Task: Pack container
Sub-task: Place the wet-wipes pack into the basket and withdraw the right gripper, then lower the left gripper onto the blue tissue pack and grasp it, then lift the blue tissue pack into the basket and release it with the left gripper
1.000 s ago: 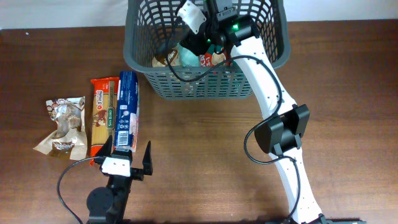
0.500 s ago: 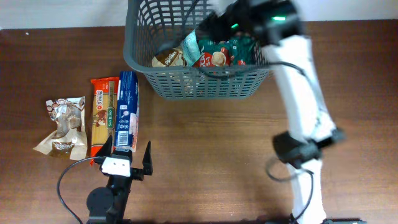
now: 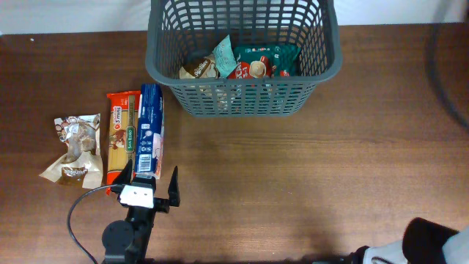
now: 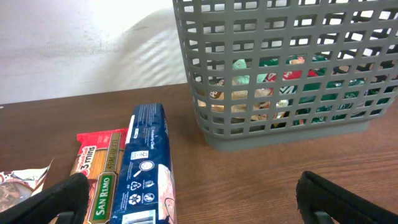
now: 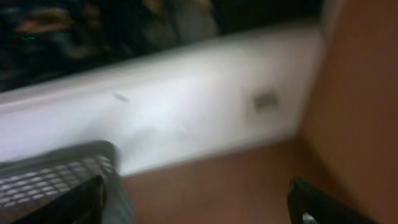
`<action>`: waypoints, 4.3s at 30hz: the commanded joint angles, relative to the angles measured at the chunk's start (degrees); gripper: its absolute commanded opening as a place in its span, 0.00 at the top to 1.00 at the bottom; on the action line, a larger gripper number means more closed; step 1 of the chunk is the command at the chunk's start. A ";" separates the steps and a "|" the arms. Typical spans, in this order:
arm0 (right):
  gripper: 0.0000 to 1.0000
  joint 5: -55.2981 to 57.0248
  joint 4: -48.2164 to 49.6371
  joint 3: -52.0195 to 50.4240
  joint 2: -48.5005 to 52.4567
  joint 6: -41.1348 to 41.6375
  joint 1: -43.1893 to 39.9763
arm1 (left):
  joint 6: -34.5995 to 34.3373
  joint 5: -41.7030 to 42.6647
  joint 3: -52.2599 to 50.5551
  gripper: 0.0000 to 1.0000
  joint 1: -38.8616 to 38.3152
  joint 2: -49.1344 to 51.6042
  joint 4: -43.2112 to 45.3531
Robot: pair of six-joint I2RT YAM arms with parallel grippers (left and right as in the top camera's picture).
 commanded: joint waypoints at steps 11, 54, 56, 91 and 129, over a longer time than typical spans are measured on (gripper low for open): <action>0.01 -14.75 -5.01 -38.14 4.11 10.47 -11.43 | -0.37 0.59 -0.33 0.01 0.04 -0.28 0.13; 0.01 -14.75 -4.98 -47.34 4.72 10.45 -11.23 | -3.63 -3.02 73.48 0.11 4.22 97.29 -48.02; 0.01 -14.75 -4.98 -47.34 4.72 10.45 -11.23 | -2.21 -3.04 73.48 0.11 5.44 98.40 -47.63; 0.01 -14.75 -4.98 -47.32 4.72 10.45 -11.23 | 1.84 -0.61 100.10 0.98 10.93 105.24 -52.15; 0.01 -14.75 -4.98 -47.32 4.72 10.45 -11.23 | 68.65 -5.73 124.08 0.98 -15.19 117.81 -34.84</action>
